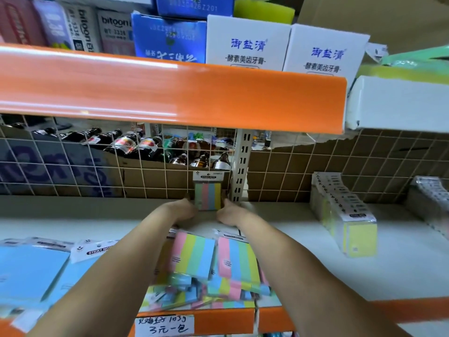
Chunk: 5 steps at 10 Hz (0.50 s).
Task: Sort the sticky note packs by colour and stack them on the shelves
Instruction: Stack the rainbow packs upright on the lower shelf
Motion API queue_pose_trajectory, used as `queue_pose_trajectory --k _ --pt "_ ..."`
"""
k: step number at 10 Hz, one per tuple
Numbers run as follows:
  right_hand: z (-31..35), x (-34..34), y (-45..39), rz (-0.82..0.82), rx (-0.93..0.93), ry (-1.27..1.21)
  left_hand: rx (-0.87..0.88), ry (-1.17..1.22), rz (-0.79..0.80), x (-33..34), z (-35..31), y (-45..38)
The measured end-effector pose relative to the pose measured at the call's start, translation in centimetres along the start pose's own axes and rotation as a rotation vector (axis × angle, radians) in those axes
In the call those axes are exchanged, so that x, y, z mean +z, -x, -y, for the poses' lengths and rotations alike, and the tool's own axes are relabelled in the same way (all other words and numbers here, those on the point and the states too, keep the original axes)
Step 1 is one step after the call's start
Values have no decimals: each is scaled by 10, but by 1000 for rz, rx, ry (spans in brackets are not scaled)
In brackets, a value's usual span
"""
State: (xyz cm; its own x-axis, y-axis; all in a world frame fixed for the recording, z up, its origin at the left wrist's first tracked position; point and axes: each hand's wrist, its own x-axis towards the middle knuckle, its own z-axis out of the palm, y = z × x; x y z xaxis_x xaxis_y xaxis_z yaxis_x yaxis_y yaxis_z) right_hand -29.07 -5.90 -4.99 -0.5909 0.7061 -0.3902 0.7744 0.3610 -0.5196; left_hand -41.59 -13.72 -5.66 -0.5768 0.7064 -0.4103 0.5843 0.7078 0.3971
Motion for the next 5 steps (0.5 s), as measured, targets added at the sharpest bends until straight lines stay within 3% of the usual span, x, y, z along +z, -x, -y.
queue_pose_trajectory --k 1,2,3,5 --pt "-7 -1 -4 -48 13 42 -9 82 -13 2 3 1" --pt "-9 0 -7 -98 46 -184 25 110 -22 4 0 5" --pt "-7 7 -9 -54 -18 -8 45 116 -24 5 -2 4" --pt "-6 5 -22 16 -29 -68 33 131 -47 5 -6 -5"
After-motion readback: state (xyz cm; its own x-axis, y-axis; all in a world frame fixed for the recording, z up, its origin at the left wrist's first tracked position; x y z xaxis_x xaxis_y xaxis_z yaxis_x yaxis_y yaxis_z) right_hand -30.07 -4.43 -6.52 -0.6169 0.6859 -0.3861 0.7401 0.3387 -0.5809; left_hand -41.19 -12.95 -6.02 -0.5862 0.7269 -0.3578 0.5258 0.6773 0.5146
